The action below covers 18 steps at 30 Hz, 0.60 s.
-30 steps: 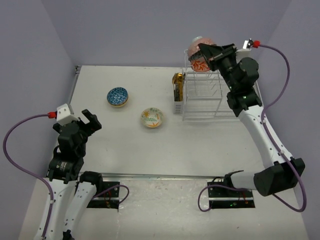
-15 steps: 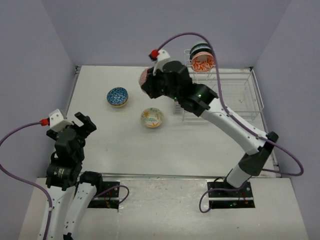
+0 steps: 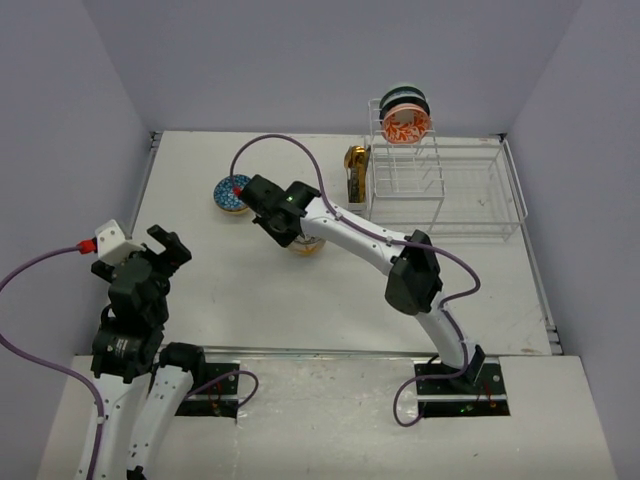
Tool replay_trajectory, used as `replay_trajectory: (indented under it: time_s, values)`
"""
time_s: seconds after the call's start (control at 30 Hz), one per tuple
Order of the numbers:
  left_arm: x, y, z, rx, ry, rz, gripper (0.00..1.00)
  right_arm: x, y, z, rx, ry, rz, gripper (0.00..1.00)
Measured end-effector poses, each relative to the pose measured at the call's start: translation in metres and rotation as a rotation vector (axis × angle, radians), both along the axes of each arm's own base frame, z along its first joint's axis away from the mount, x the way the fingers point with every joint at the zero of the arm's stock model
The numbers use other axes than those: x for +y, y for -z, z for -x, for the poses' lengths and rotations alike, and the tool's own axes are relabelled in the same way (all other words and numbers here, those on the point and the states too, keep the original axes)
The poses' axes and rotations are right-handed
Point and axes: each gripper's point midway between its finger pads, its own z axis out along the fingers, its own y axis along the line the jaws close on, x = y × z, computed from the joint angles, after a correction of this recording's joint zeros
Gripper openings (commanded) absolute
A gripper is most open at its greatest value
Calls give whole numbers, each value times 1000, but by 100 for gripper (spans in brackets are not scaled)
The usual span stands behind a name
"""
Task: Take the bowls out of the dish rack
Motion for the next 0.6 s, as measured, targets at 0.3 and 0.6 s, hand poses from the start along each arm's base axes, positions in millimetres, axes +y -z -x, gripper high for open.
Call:
replay_trajectory:
  time_s: [0.3, 0.6]
  values:
    - [0, -1, 1, -5, -1, 0, 100, -22, 4, 0, -4, -82, 167, 0]
    - [0, -2, 1, -9, -1, 1, 100, -22, 32, 6, 24, -192, 280, 0]
